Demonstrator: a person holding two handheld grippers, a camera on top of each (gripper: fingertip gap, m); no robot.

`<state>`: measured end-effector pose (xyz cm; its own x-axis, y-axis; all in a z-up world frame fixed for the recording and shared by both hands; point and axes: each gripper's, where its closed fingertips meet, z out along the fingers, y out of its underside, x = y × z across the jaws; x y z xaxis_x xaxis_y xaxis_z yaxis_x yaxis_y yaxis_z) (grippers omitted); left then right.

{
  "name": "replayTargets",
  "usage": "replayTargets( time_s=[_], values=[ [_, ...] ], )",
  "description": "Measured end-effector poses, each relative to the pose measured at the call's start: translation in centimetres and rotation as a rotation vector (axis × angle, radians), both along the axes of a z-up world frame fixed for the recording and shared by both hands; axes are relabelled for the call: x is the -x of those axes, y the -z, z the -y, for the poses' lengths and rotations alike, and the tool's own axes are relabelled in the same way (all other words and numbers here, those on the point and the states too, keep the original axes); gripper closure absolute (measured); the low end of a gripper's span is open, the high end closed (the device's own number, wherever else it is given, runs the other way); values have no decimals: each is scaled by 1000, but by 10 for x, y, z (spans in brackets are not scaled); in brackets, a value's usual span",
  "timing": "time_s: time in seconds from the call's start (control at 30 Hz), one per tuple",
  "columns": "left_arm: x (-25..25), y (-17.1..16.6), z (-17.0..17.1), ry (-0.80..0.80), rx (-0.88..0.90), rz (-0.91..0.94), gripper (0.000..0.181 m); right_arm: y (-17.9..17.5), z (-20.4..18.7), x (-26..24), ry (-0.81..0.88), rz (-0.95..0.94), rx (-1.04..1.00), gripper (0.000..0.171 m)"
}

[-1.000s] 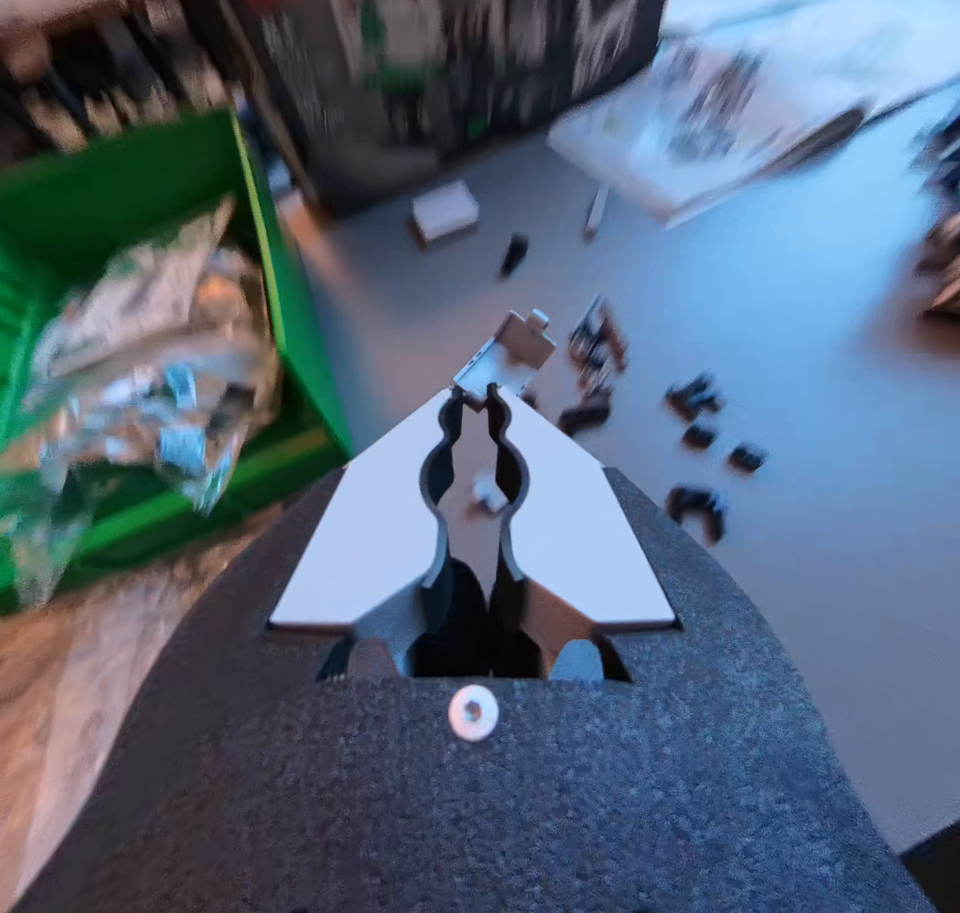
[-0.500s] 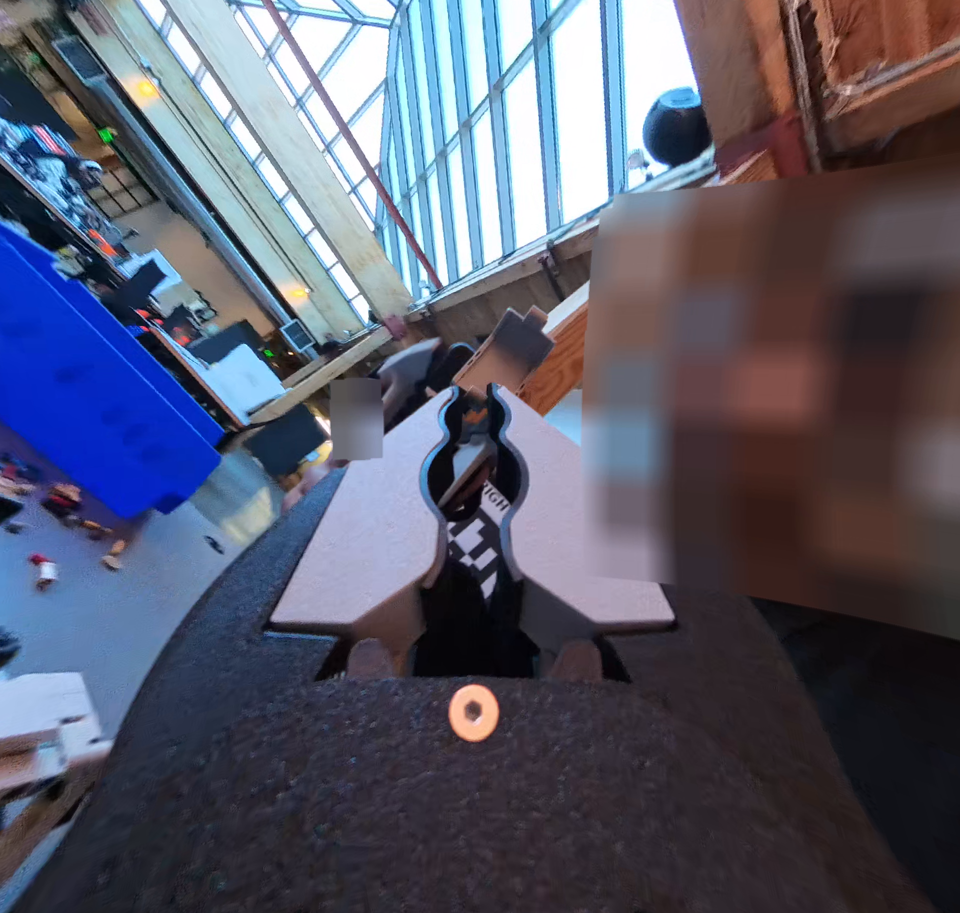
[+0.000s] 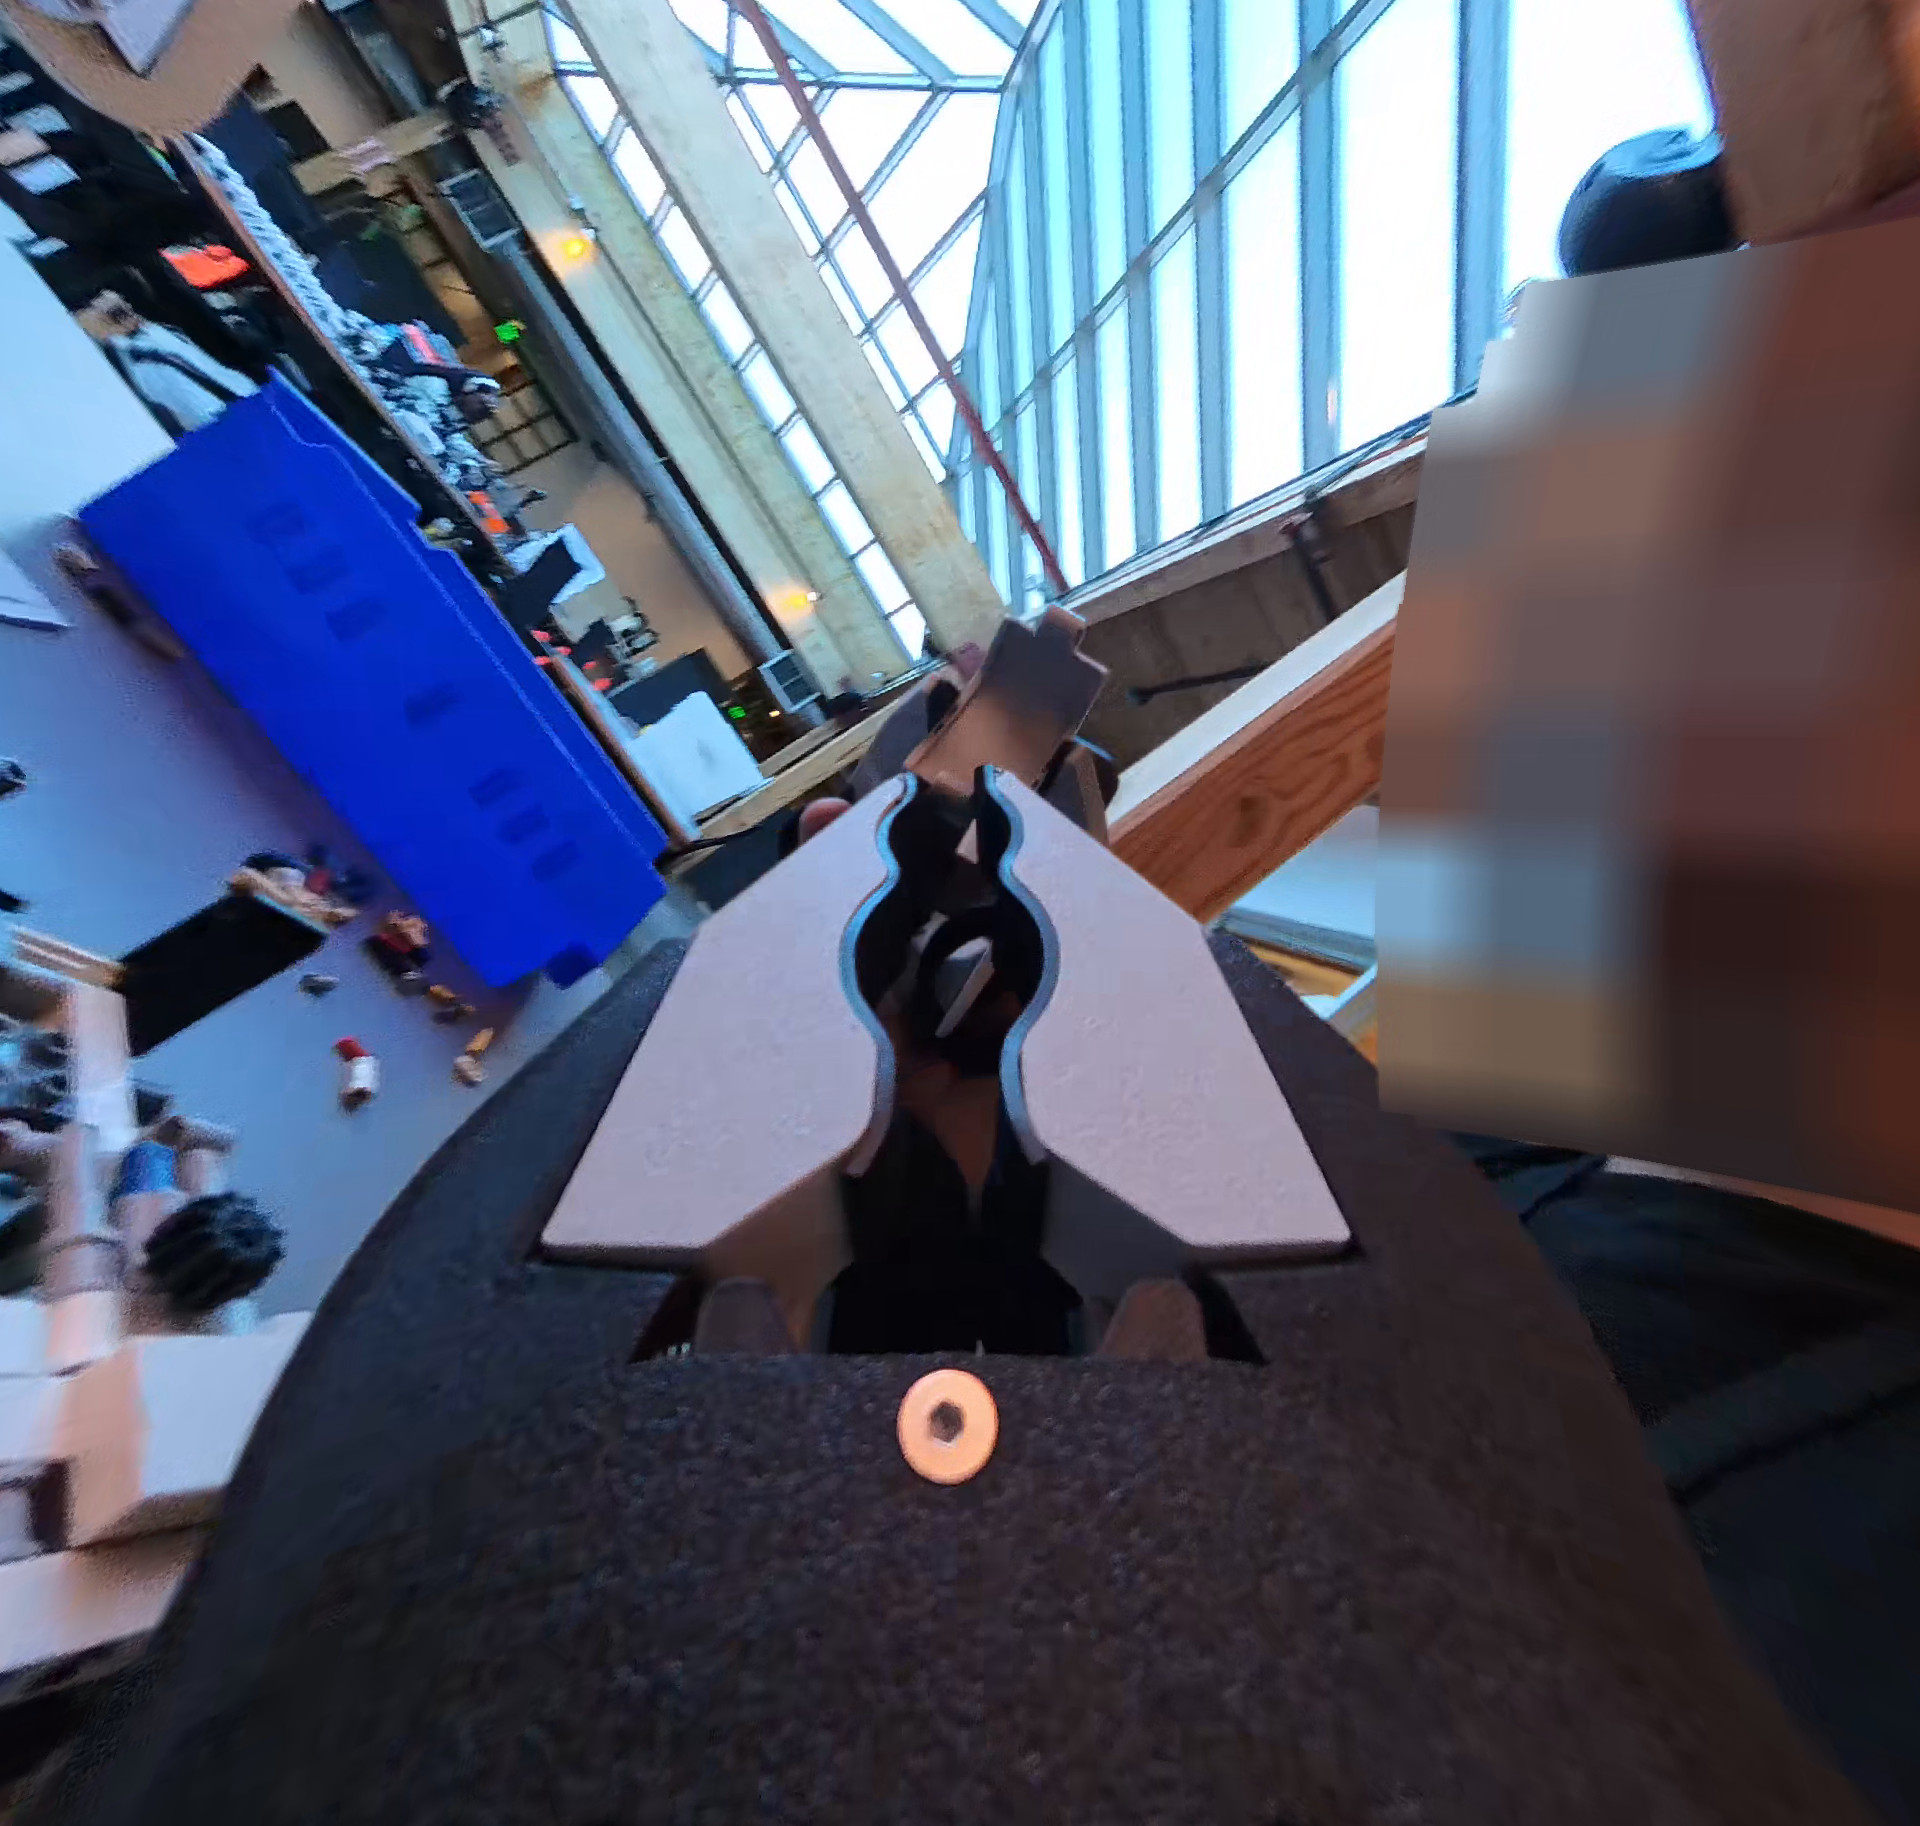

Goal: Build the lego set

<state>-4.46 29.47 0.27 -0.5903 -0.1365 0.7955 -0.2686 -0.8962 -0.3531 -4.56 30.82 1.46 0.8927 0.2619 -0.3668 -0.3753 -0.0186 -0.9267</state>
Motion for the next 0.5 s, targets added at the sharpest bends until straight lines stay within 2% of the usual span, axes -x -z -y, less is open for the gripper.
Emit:
replayTargets(
  time_s=[0.1, 0.23, 0.33, 0.5],
  values=[
    [-7, 8, -3, -44, -139, -39, 172, 7, -1, -8, -21, -12, 16, 147],
    [-13, 26, -18, -186, -573, -120, 173, 11, -1, -37, 25, 31, 30, 147],
    [-11, 29, -40, -231, -741, -144, 173, 23, 2, -67, 58, 121, 98, 147],
    [-12, 54, -88, -299, -983, -250, 174, 81, 29, -68, -187, 381, 355, 148]
  ],
)
